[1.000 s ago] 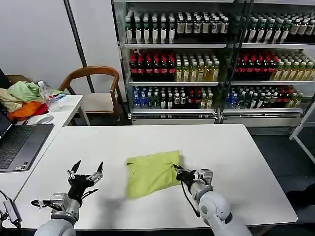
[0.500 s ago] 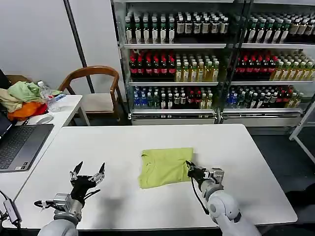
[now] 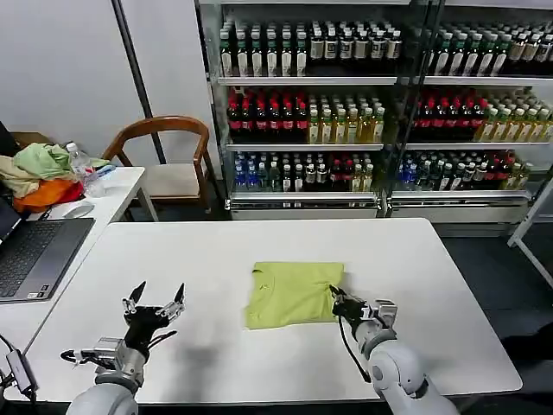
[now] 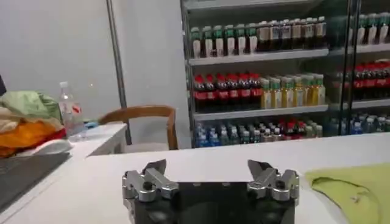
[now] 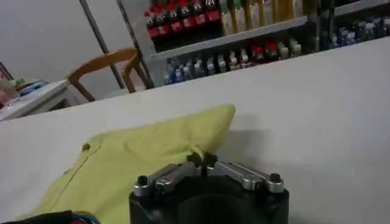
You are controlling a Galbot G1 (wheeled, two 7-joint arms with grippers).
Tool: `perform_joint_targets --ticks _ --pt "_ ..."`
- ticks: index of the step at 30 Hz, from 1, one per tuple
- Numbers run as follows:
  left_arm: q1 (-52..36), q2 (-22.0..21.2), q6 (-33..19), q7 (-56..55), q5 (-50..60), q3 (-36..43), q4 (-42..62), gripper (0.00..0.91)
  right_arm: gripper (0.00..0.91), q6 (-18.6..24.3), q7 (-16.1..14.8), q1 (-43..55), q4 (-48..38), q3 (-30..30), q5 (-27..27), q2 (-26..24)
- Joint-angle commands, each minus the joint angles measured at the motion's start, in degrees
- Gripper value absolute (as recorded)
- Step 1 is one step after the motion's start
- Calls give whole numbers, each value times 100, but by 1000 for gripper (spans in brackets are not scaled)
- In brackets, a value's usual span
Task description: Fold and organize the clothes.
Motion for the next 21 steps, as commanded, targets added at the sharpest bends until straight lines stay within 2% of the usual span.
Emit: perform_joint_targets --ticks 1,8,15,18,20,21 --pt "-2 7 5 5 -6 -9 2 907 907 -12 -13 -23 -7 70 -215 -57" --pt "-66 36 53 -1 0 6 29 907 907 -89 -91 -147 145 186 -234 -111" --pt "-124 79 -1 13 19 85 77 907 907 -115 -358 -270 499 652 -773 -393" --pt "-204 114 -90 27 30 121 129 907 907 68 -409 -175 528 877 -1174 -505" --pt "-288 130 -173 62 81 137 193 907 907 501 -459 -117 447 921 -1520 -557" --pt "-333 137 -230 87 101 142 234 907 907 560 -514 -67 384 954 -1693 -560"
